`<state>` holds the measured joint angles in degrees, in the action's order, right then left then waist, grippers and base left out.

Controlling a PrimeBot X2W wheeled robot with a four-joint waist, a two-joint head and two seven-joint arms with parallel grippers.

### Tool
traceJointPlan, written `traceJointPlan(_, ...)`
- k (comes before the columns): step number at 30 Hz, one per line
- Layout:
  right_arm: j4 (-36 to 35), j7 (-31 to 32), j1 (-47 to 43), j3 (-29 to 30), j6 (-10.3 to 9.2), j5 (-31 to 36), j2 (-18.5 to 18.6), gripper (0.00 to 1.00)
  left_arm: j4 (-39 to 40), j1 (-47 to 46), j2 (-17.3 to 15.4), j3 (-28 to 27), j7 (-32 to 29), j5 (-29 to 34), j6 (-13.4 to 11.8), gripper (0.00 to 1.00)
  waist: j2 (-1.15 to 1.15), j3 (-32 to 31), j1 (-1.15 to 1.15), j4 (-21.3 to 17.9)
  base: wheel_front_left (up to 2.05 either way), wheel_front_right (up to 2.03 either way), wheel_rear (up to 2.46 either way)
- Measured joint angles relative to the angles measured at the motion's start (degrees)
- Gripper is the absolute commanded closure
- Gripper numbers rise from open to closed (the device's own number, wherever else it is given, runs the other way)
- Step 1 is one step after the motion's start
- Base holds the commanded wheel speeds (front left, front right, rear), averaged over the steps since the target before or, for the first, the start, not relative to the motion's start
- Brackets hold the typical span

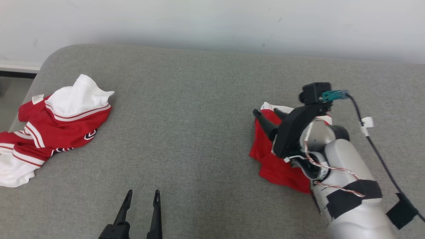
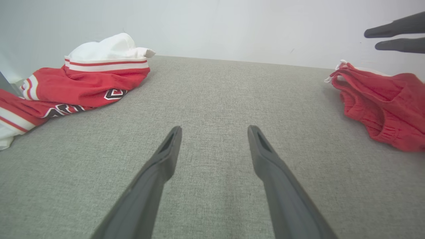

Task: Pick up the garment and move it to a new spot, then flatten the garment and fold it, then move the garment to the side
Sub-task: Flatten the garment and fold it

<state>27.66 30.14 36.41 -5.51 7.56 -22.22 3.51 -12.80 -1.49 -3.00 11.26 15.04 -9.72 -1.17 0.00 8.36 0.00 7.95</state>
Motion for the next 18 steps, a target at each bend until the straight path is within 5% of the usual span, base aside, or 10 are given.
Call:
traceJointPlan(9,-2.33,-5.01,-4.58,6.47,0.00,4.83,7.83,0.00,0.07,0.08,0.04,0.33,0.01,0.08,0.15,0.00,0.00,-0.94,0.00,-1.68,0.00,0.00,0.00)
traceJointPlan(10,-2.13,-5.43,-5.30,6.98,-0.01,5.58,8.57,0.18,0.12,0.07,0.05,0.38,0.01,0.08,0.16,0.00,0.00,-0.80,-0.01,-1.72,0.00,0.00,0.00)
traceJointPlan(11,-1.89,-5.90,-6.02,7.25,-0.01,6.38,9.22,0.67,0.21,0.05,0.05,0.45,0.00,0.08,0.18,0.00,0.00,-0.58,-0.01,-1.72,0.00,0.00,0.00)
traceJointPlan(12,-1.56,-6.35,-6.66,7.43,-0.01,7.00,9.56,1.00,0.30,0.01,0.05,0.47,0.01,0.09,0.21,0.00,0.00,-0.31,0.00,-1.69,0.00,0.00,0.00)
traceJointPlan(18,-0.09,-10.10,-9.46,4.57,0.00,9.13,11.03,1.00,0.37,-0.48,0.07,0.46,0.01,0.38,0.44,0.00,0.00,1.32,0.00,-1.23,0.00,0.00,0.00)
